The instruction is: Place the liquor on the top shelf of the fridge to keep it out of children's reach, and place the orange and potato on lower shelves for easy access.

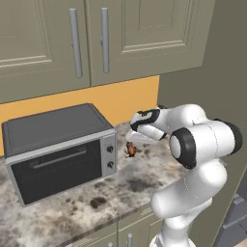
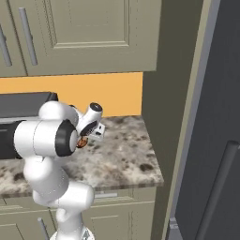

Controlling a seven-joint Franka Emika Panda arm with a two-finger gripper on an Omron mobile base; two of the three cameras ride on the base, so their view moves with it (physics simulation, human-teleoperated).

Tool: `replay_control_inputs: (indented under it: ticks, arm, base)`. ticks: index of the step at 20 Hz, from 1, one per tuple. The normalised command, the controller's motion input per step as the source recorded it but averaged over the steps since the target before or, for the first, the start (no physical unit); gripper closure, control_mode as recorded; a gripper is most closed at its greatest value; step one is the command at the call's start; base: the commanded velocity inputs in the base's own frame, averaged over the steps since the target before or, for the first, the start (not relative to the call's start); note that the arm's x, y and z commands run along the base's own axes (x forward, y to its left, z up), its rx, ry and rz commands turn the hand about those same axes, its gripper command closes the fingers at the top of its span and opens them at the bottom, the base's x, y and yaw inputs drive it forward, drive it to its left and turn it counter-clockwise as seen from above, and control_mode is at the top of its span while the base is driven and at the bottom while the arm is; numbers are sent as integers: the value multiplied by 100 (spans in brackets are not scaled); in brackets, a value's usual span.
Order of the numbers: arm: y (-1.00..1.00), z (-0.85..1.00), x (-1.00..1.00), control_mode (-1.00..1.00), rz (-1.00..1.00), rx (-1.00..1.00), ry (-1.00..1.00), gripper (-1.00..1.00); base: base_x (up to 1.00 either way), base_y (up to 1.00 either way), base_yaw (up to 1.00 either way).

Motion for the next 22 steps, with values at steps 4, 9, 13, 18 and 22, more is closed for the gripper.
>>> replay_control_inputs:
  ticks: [4,9,13,18,22]
  arm:
    - [12,-23,14,-100,4,0,2,-100]
    - [10,-25,19,-100,3,0,3,-100]
    - [13,-22,24,-100,3,0,1,-100]
    - [11,-23,22,-100,3,0,0,-100]
    - [8,-30,10,-100,2,0,2,-100]
  base:
    - [0,0,0]
    - [0,0,0]
    - [0,0,0]
    - [0,0,0]
    - [0,0,0]
